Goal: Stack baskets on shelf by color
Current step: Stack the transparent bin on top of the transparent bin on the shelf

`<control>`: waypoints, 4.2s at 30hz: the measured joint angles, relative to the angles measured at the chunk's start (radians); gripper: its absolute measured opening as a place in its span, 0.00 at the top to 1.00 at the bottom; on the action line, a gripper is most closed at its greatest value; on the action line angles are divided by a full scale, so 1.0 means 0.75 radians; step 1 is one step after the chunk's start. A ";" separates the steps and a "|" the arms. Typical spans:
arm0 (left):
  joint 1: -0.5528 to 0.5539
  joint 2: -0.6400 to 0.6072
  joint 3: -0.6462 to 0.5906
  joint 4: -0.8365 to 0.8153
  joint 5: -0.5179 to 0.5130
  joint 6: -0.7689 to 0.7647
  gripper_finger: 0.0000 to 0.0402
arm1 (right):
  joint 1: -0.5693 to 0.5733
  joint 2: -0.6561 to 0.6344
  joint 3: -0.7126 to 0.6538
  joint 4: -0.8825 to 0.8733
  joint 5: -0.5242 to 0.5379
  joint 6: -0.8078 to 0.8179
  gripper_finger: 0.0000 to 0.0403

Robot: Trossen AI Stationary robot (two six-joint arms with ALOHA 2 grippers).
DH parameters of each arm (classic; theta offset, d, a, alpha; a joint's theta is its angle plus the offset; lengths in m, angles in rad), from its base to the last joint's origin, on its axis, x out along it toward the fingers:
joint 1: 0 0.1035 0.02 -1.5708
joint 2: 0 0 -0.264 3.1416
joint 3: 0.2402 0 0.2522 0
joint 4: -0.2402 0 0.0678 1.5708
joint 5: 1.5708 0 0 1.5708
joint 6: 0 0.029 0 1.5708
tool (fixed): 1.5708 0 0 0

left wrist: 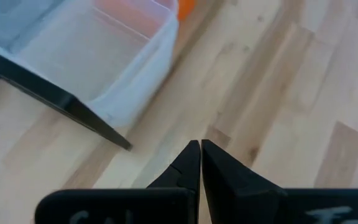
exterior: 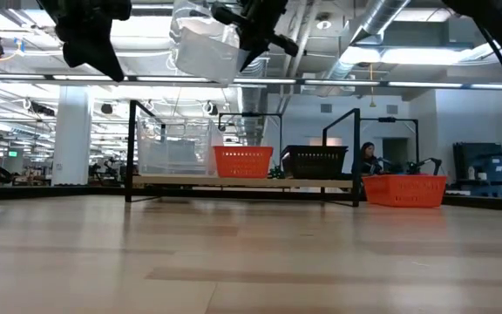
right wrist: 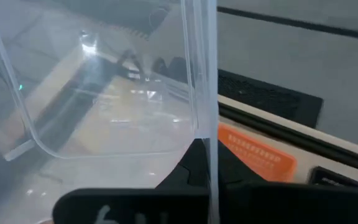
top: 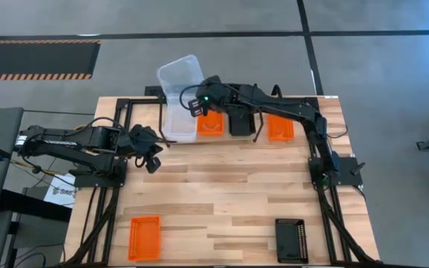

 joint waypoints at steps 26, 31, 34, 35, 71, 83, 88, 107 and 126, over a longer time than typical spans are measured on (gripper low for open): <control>-0.005 -0.023 0.001 -0.046 0.100 0.174 1.00 | 0.082 0.211 -0.001 0.240 -0.096 0.460 1.00; -0.011 -0.046 0.000 -0.078 0.115 0.217 1.00 | 0.132 0.213 -0.001 0.154 -0.103 0.548 1.00; -0.010 -0.057 0.001 -0.076 0.126 0.222 1.00 | 0.164 0.211 0.000 0.093 -0.096 0.601 1.00; -0.011 -0.065 -0.001 -0.088 0.135 0.223 1.00 | 0.172 0.211 0.000 0.090 -0.097 0.617 1.00; -0.011 -0.420 0.192 -0.421 -0.066 0.217 1.00 | 0.053 0.222 0.064 0.120 -0.181 0.521 1.00; -0.011 -0.420 0.192 -0.420 -0.072 0.220 1.00 | 0.094 0.241 0.063 0.013 -0.176 0.543 1.00; -0.011 -0.420 0.192 -0.420 -0.073 0.220 1.00 | 0.105 0.243 0.063 -0.108 -0.175 0.550 1.00; -0.011 -0.420 0.192 -0.419 -0.075 0.215 1.00 | 0.094 0.243 0.063 -0.178 -0.272 0.443 0.92; -0.011 -0.420 0.192 -0.420 -0.066 0.221 1.00 | 0.076 0.194 0.061 -0.155 -0.328 0.427 0.81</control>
